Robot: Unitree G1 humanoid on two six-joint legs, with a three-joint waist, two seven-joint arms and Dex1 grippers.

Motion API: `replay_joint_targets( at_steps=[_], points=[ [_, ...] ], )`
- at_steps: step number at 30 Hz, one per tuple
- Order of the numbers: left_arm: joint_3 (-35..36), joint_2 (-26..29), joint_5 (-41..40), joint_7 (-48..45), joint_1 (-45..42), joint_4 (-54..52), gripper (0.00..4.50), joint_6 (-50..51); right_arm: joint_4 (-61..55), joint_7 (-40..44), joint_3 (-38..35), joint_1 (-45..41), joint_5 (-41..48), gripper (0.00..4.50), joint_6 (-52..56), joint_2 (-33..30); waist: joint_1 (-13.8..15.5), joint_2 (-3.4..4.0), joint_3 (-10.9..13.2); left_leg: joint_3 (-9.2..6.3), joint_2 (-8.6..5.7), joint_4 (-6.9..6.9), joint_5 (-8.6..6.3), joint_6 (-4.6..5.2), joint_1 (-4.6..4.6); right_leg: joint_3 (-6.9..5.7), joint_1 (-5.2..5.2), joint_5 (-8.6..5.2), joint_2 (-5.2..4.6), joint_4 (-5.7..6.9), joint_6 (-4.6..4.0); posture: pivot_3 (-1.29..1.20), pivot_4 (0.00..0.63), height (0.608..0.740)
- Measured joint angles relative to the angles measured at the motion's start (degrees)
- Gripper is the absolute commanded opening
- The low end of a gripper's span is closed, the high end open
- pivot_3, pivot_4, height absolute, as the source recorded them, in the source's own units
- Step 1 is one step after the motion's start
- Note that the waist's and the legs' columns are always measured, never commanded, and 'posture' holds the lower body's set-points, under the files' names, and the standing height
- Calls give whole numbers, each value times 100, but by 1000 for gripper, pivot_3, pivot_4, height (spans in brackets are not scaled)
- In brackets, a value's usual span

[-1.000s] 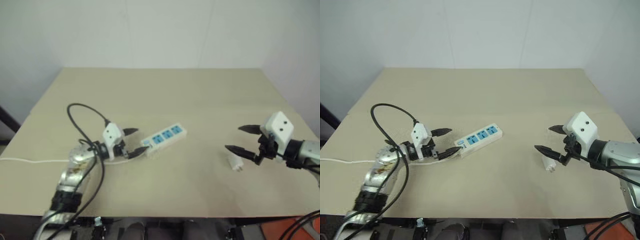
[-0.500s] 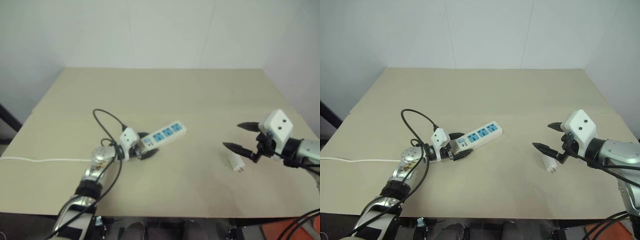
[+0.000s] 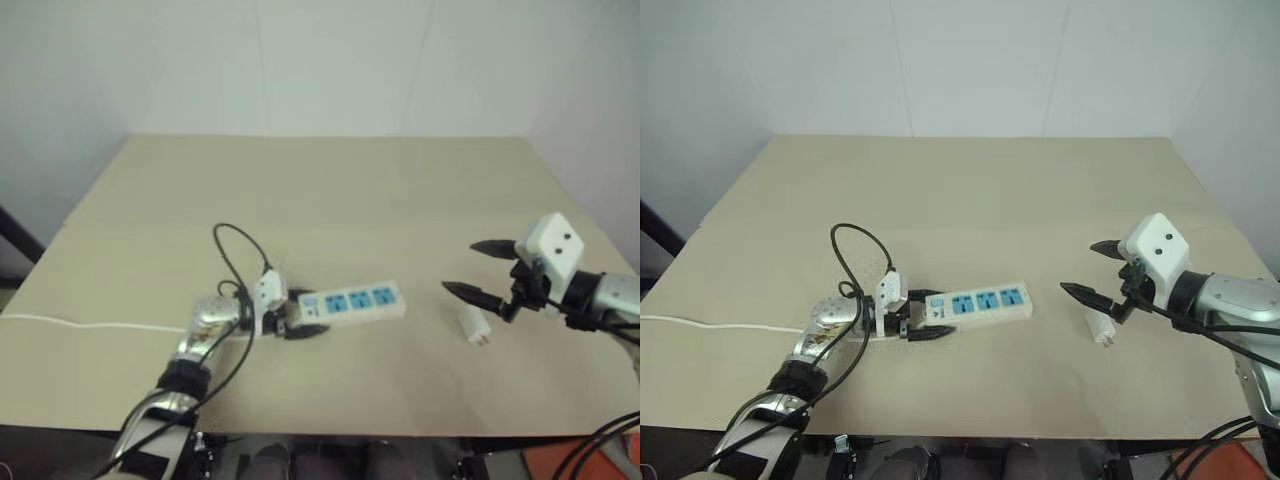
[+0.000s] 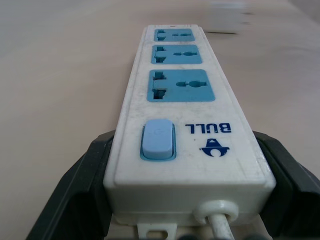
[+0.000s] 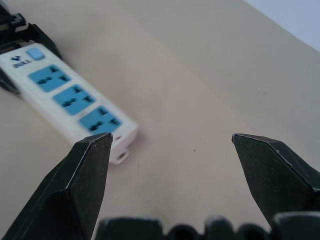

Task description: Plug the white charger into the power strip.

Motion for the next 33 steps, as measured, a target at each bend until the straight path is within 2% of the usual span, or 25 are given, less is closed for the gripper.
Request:
replay_joint_targets(
  at_steps=[5, 9, 11, 15, 18, 20, 22, 27, 33],
  points=[
    [-4, 552, -331, -890, 74, -631, 3309, 75, 42, 124, 5, 1, 4, 4500, 1, -52, -63, 2, -1, 0, 5, 0, 0, 1, 6, 1, 6, 0, 0, 0, 0, 0, 150, 740],
    [-49, 610, -357, -1065, 337, -669, 3309, 18, 149, 91, 122, -186, 45, 4500, 277, -64, -90, 2, -1, -1, 6, 0, -1, 2, 6, 1, 5, 0, 0, 0, 0, 0, 150, 740],
    [-74, 578, -322, -1013, 429, -639, 3309, 18, 162, -204, 344, -619, 120, 4500, 986, -55, -123, 2, -1, -1, 10, 1, -1, 2, 7, 4, 4, 1, 0, 3, -1, 0, 150, 740],
    [-131, 427, -286, -855, 518, -615, 3309, 22, 470, -1238, 862, -2204, 168, 4500, 3336, 212, -123, 3, -1, -3, 14, 1, -1, 1, 6, 4, 0, 5, 0, 4, -7, 0, 150, 740],
    [-175, 311, -251, -791, 523, -579, 3309, -34, 880, -1707, 1208, -3079, 78, 4500, 4675, 367, -91, 4, -2, -6, 12, 0, -1, 1, -8, 0, -8, 5, -2, 0, -8, 0, 150, 740],
    [-198, 270, -215, -758, 531, -576, 3309, -152, 1410, -1931, 1608, -3667, 77, 4500, 5427, 364, -52, 7, -3, -7, 9, 1, -1, 2, -18, -3, -13, 6, -6, -7, -7, 0, 150, 740],
    [-211, 243, -203, -739, 538, -584, 3309, -195, 1962, -2024, 2137, -4049, 241, 4500, 5676, 128, -22, 8, -4, -5, 6, 2, -2, 4, -28, -5, -19, 8, -9, -14, -5, 0, 150, 740],
    [-205, 251, -203, -716, 559, -584, 3309, -216, 2990, -1792, 3807, -4838, 841, 4500, 5748, -639, -40, 15, -7, 1, 4, 1, -3, 6, -27, -5, -20, 8, -15, -16, -3, 0, 150, 740],
    [-210, 251, -204, -704, 561, -579, 3309, -215, 3581, -1069, 5280, -5472, 1025, 4500, 5750, -681, -76, 19, -9, 1, 0, 5, -4, 8, -28, -7, -19, 9, -15, -14, 2, 0, 150, 740]
  ],
)
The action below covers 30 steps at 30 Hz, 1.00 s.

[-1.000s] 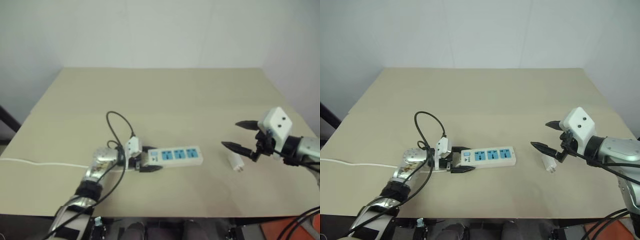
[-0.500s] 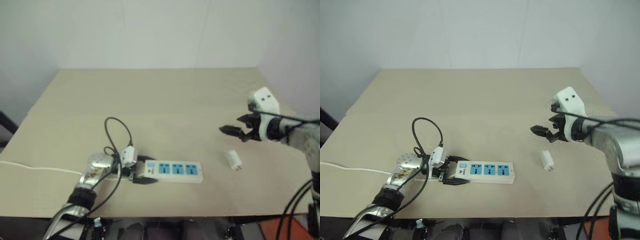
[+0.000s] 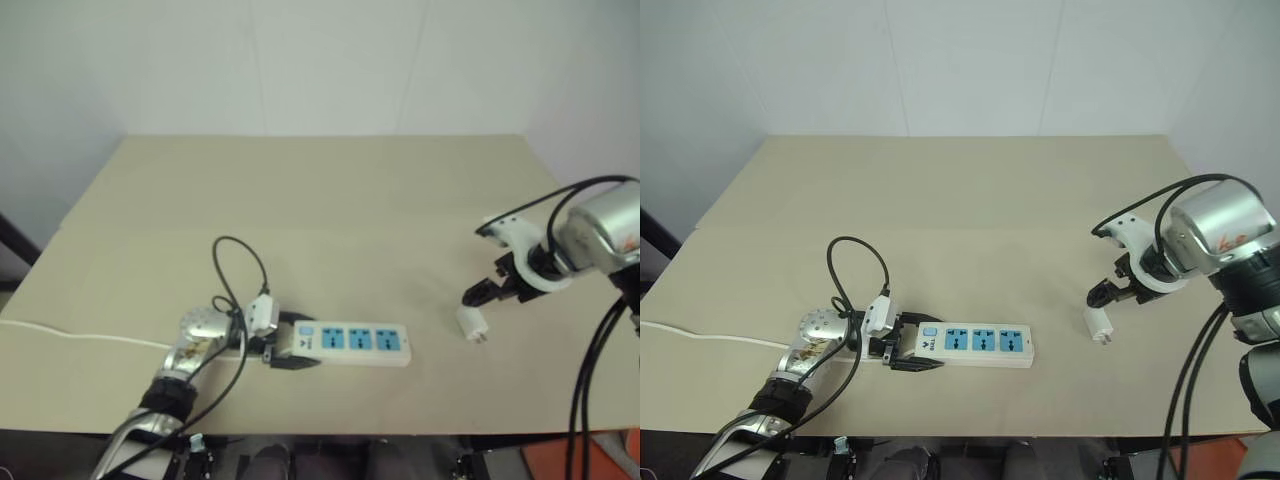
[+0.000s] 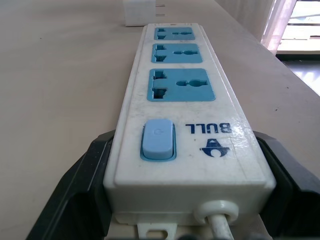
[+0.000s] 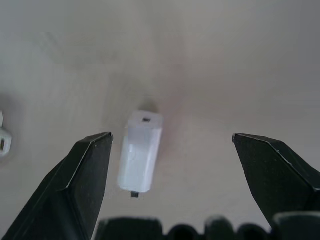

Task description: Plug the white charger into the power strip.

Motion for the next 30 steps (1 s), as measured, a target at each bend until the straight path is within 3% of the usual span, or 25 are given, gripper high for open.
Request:
replay_joint_targets(
  at_steps=[8, 13, 16, 24, 29, 30],
  points=[
    [-2, 3, -1, 17, 13, -26, 3309, 15, 514, 438, 750, -297, -139, 4500, 0, 543, -7, 3, -2, -3, -5, 2, 0, 0, -1, 0, -3, 1, 0, 3, 1, 0, 150, 740],
    [-1, 7, 1, 44, 34, -62, 3309, 36, 689, 510, 838, -219, -362, 4500, 0, 786, -4, 4, -3, -3, -10, 2, 0, 0, -4, -1, -8, 1, 0, 5, 1, 0, 150, 740],
    [-1, 12, 4, 67, 43, -90, 3309, 75, 719, 545, 839, -146, -507, 3886, -8, 898, -6, 5, -3, -3, -11, 3, 0, 0, -3, -1, -9, 1, 0, 7, 1, 0, 150, 740],
    [-2, 32, 14, 101, 46, -117, 3309, 107, 644, 562, 715, -97, -786, 1154, -83, 1061, -14, 5, -3, -4, -12, 3, 0, 0, -4, -1, -11, 1, 0, 9, 1, 0, 150, 740],
    [-3, 42, 14, 104, 51, -120, 3309, 100, 352, 563, 259, -95, -877, 1132, -102, 984, -23, 5, -3, -4, -12, 3, 0, 0, -4, 0, -12, 1, 0, 10, 1, 0, 150, 740],
    [-1, 44, 13, 105, 53, -120, 3309, 92, 224, 538, -107, -59, -878, 1132, -184, 974, -25, 5, -3, -4, -12, 3, 0, 0, -7, 0, -15, 1, 0, 10, 1, 0, 150, 740]
  ],
)
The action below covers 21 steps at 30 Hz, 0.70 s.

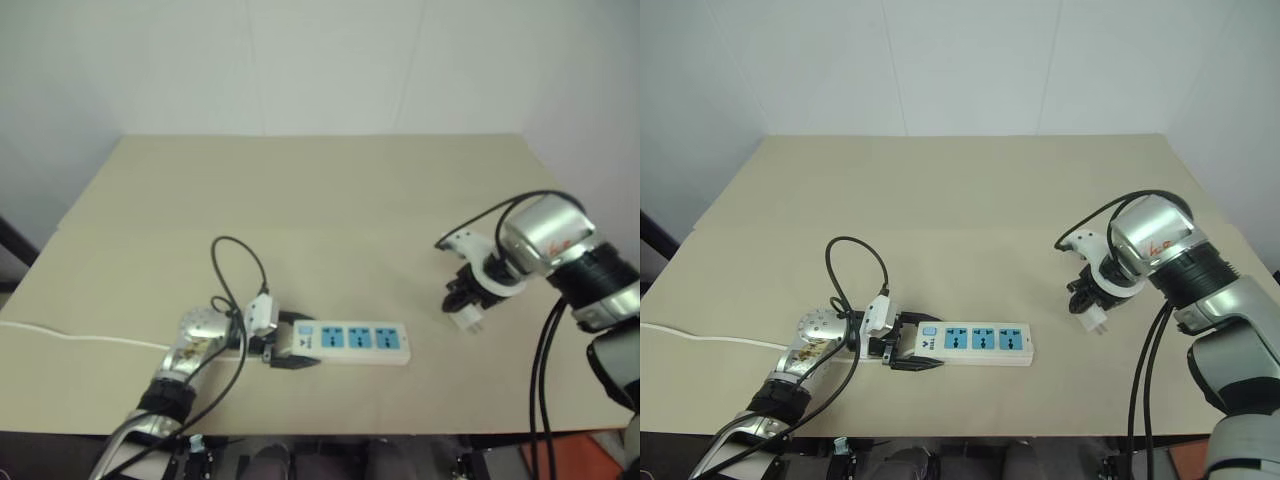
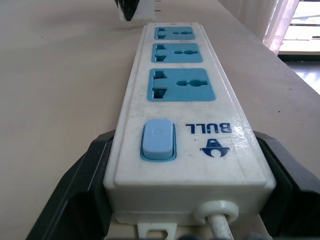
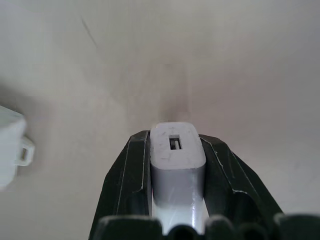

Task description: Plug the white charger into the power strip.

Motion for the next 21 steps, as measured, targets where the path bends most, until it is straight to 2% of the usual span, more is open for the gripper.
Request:
replay_joint_targets(
  at_steps=[2, 5, 7, 9, 13, 16, 21],
  points=[
    [-1, 3, 3, 1, -1, 5, 3309, -4, -230, -20, -777, 75, 52, 1132, -302, 11, -2, 0, 0, 0, 0, 0, 0, 0, 2, 0, 1, 0, 0, 1, 0, 0, 150, 740],
    [-17, 4, 9, 3, -10, 14, 3309, -9, -1016, 12, -2196, 677, 210, 1132, -1465, 111, 7, -2, -2, -3, 4, -1, 0, 1, 6, -9, 12, 1, 2, -2, 2, 0, 150, 740],
    [-18, 8, 14, 5, -20, 38, 3309, -5, -1505, -101, -3069, 1310, 325, 1132, -2241, 517, 1, -10, -8, -3, 6, 3, 0, 1, 11, -8, 21, 1, 4, -1, 3, 0, 150, 740],
    [-24, 9, 15, 9, -43, 65, 3309, -2, -1929, -232, -3586, 1929, 414, 1132, -2830, 973, -4, -10, -8, -3, 5, 7, 0, 1, 13, -4, 23, 2, 4, 2, 3, 0, 150, 740],
    [-38, 18, 13, -22, -103, 135, 3309, -3, -2528, -134, -3866, 2982, 412, 1132, -3928, 1490, -8, -9, -8, -3, 4, 10, 0, 1, 15, -3, 22, 2, 4, 7, 3, 0, 150, 740],
    [-39, 37, 14, -44, -165, 219, 3309, -8, -2627, 427, -4003, 3595, 577, 1132, -4854, 1972, -22, -10, -8, -1, 4, 10, 0, 1, 22, 0, 28, 2, 6, 6, 3, 0, 150, 740],
    [-36, 55, 15, -74, -221, 332, 3309, -21, -2607, 1205, -3586, 4096, 489, 1132, -6038, 2458, -37, -9, -8, -1, 8, 10, 0, 1, 44, 1, 39, 1, 10, 11, 3, 0, 150, 740]
  ],
)
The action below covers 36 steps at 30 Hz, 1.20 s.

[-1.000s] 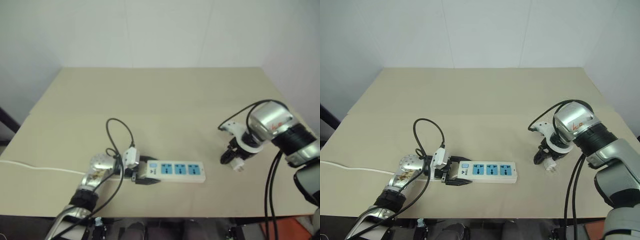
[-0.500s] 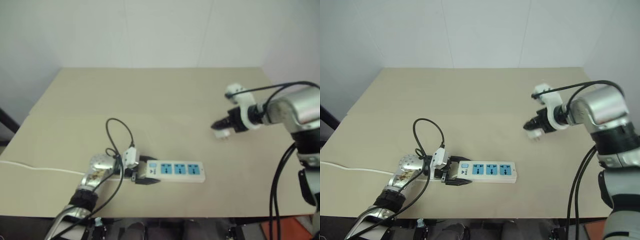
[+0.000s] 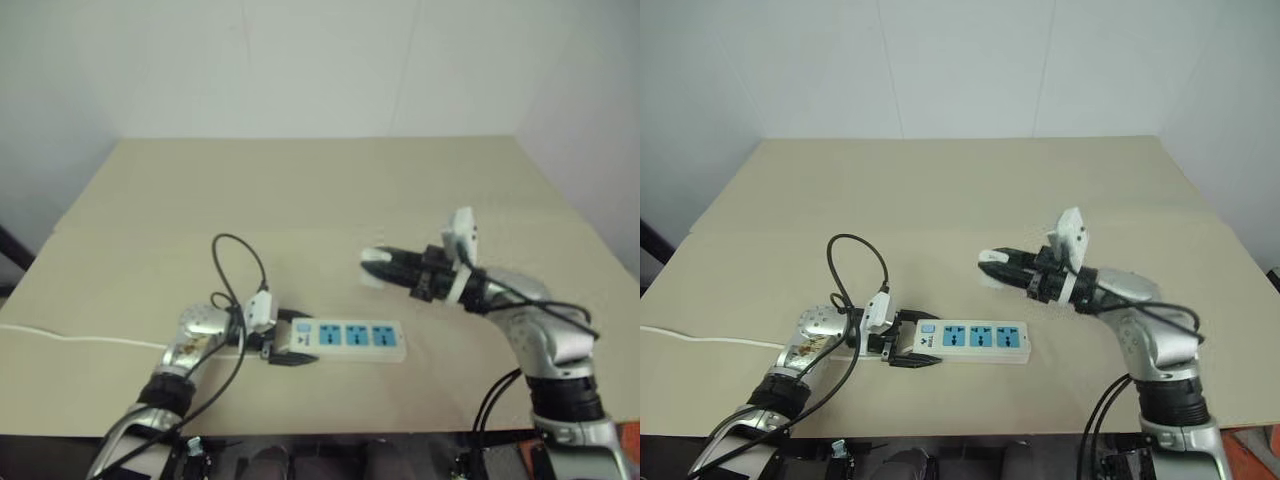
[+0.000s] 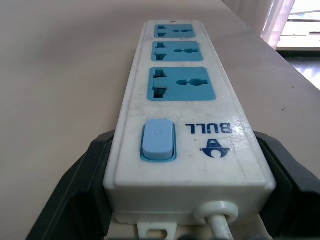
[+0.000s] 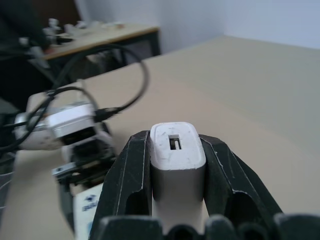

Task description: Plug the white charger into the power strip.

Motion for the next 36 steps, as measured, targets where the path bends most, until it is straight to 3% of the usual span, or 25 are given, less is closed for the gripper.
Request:
replay_joint_targets(
  at_steps=[10, 36],
  points=[
    [-28, 25, -2, -23, -19, -12, 3309, 32, 1100, 727, 988, 113, -1011, 1132, -1862, 560, -1, 0, 0, 0, 1, 0, 1, -2, 5, 1, -1, 0, 3, 1, -1, 0, 150, 740],
    [-44, 61, 1, 73, 46, -120, 3309, 48, 1863, 1225, 1283, 28, -1322, 1132, -2567, 723, 0, 1, 0, 0, 2, -1, 1, -2, 11, 1, 1, 0, 4, 1, -1, 0, 150, 740]
  ],
)
